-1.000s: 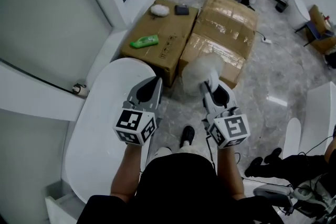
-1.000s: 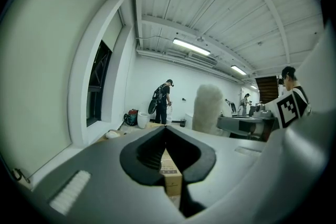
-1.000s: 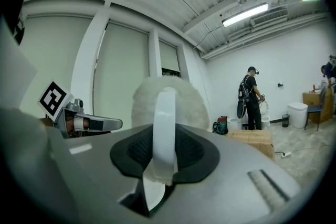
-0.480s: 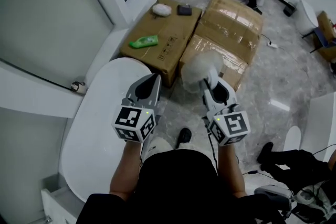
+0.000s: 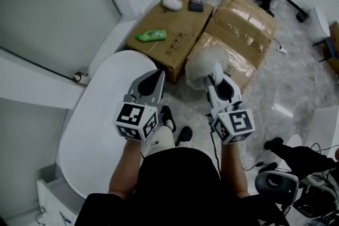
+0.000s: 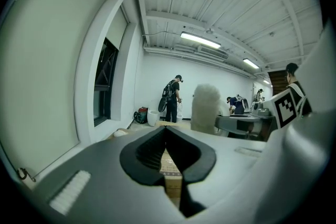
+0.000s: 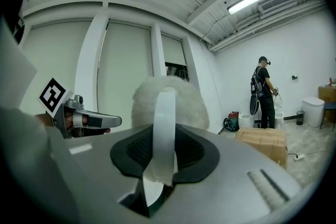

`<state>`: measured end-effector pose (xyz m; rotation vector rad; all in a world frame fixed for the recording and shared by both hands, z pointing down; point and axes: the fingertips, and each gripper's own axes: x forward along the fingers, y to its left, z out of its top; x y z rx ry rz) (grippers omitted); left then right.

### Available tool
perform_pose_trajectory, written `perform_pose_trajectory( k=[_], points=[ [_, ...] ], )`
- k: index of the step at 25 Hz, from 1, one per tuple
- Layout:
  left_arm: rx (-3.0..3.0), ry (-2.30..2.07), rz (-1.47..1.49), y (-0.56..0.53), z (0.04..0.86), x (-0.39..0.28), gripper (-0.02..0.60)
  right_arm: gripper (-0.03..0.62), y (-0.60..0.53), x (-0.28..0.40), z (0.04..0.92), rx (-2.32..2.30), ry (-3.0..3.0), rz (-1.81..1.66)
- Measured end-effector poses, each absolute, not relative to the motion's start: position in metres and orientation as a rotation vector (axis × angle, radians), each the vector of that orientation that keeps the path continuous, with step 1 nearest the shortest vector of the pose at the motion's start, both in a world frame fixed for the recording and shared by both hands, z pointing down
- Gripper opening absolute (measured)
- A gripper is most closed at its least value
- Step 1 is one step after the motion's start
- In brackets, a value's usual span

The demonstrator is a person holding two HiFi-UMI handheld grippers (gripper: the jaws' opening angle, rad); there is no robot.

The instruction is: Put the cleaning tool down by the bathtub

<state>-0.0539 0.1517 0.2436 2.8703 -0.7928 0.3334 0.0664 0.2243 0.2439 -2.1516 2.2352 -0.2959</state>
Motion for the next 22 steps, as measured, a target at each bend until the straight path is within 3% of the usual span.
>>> perform_pose_trajectory(
  k=[22],
  points=[
    [2.821,-0.711,0.246,-0.014,0.256,-0.026,0.0,0.091,0.063,0.084,0.245,-2.248,2.248,-0.293]
  ],
)
